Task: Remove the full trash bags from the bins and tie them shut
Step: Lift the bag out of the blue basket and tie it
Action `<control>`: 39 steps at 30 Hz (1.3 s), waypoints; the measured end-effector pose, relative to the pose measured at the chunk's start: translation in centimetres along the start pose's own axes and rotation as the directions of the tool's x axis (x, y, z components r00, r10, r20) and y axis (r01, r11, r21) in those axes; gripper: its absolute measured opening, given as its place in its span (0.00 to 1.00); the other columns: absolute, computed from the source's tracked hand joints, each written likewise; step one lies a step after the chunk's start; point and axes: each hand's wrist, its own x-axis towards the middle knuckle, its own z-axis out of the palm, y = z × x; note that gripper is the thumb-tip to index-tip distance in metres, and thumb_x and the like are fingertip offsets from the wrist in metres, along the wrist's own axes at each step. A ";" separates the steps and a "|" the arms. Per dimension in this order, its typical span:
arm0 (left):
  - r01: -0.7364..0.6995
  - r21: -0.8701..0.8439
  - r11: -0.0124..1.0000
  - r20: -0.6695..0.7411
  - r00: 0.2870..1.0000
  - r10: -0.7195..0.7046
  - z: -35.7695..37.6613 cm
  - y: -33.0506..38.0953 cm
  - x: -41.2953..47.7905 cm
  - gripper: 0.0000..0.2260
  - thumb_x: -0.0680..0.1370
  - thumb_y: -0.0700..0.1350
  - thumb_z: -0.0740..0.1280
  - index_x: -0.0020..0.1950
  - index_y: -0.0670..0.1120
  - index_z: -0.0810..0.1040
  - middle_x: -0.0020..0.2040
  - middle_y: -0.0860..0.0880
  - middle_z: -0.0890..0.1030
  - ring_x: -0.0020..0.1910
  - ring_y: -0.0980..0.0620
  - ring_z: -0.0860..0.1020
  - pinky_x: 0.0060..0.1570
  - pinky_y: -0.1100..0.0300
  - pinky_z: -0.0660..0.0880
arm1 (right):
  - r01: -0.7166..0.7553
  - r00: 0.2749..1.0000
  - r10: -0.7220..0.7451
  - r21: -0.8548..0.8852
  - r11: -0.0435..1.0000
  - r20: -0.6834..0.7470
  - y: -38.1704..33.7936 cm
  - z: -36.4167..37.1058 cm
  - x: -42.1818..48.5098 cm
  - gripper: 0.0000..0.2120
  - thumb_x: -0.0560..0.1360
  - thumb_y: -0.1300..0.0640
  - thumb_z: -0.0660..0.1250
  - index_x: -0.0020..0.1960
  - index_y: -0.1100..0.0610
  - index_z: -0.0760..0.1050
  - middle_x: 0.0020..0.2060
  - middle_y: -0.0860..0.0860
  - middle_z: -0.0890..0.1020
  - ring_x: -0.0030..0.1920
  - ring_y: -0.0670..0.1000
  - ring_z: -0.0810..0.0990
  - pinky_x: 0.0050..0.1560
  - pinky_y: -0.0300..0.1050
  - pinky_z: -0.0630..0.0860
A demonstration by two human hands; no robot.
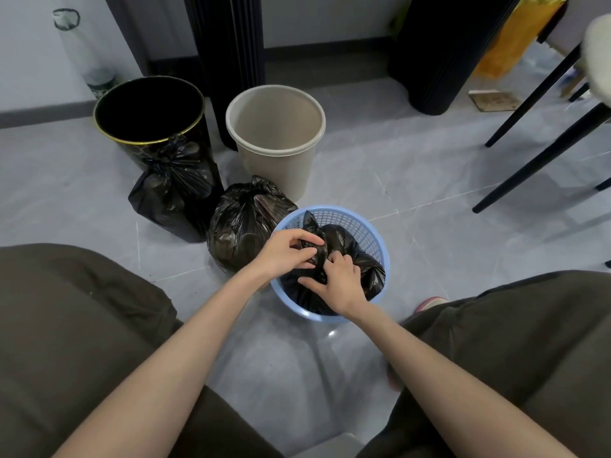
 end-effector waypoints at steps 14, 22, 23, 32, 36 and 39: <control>0.620 0.309 0.721 0.077 0.739 -0.669 -1.1 -6.0 -0.9 0.23 0.78 0.60 0.59 0.65 0.45 0.68 0.61 0.42 0.75 0.41 0.46 0.80 0.40 0.53 0.79 | 0.017 1.000 -0.014 0.112 0.994 -0.025 0.9 -2.7 0.5 0.12 0.80 0.56 0.56 0.47 0.63 0.73 0.45 0.61 0.81 0.46 0.64 0.79 0.40 0.50 0.69; 0.462 -0.181 0.868 0.084 0.887 -0.455 1.7 -5.6 0.9 0.07 0.82 0.44 0.58 0.57 0.44 0.71 0.51 0.40 0.81 0.39 0.47 0.82 0.36 0.57 0.82 | 0.019 0.984 0.020 0.215 0.976 -0.178 1.6 -7.4 1.2 0.10 0.80 0.60 0.56 0.40 0.58 0.68 0.40 0.63 0.80 0.42 0.64 0.78 0.38 0.46 0.65; 0.459 -0.199 0.866 0.085 0.888 -0.452 1.7 -5.4 1.0 0.07 0.82 0.44 0.57 0.57 0.45 0.71 0.51 0.40 0.81 0.39 0.47 0.82 0.36 0.58 0.82 | 0.010 0.976 0.042 0.235 0.972 -0.215 1.7 -8.3 1.3 0.10 0.80 0.61 0.56 0.40 0.59 0.69 0.40 0.64 0.80 0.42 0.64 0.78 0.39 0.45 0.64; 0.406 -0.356 0.842 0.088 0.911 -0.402 2.2 -6.1 1.5 0.14 0.82 0.46 0.59 0.66 0.44 0.70 0.55 0.40 0.80 0.41 0.47 0.83 0.41 0.56 0.82 | 0.060 0.838 0.184 0.423 0.904 -0.513 2.0 -18.6 1.2 0.15 0.82 0.58 0.55 0.37 0.62 0.64 0.34 0.57 0.73 0.37 0.57 0.71 0.38 0.48 0.62; 0.395 -0.408 0.823 0.140 0.918 -0.371 2.2 -4.9 2.8 0.13 0.82 0.45 0.58 0.66 0.46 0.67 0.55 0.41 0.79 0.38 0.49 0.84 0.38 0.59 0.82 | 0.007 0.804 0.241 0.413 0.911 -0.544 2.8 -19.9 0.4 0.15 0.82 0.57 0.54 0.37 0.60 0.64 0.34 0.56 0.74 0.38 0.60 0.73 0.38 0.49 0.63; 0.379 -0.333 0.864 0.138 0.926 -0.352 3.0 -4.0 4.7 0.16 0.82 0.45 0.57 0.69 0.45 0.65 0.58 0.39 0.78 0.45 0.46 0.81 0.37 0.59 0.82 | -0.081 0.733 0.322 0.394 0.916 -0.599 3.8 -20.6 -0.5 0.15 0.82 0.56 0.53 0.39 0.60 0.65 0.36 0.57 0.74 0.38 0.58 0.71 0.37 0.44 0.57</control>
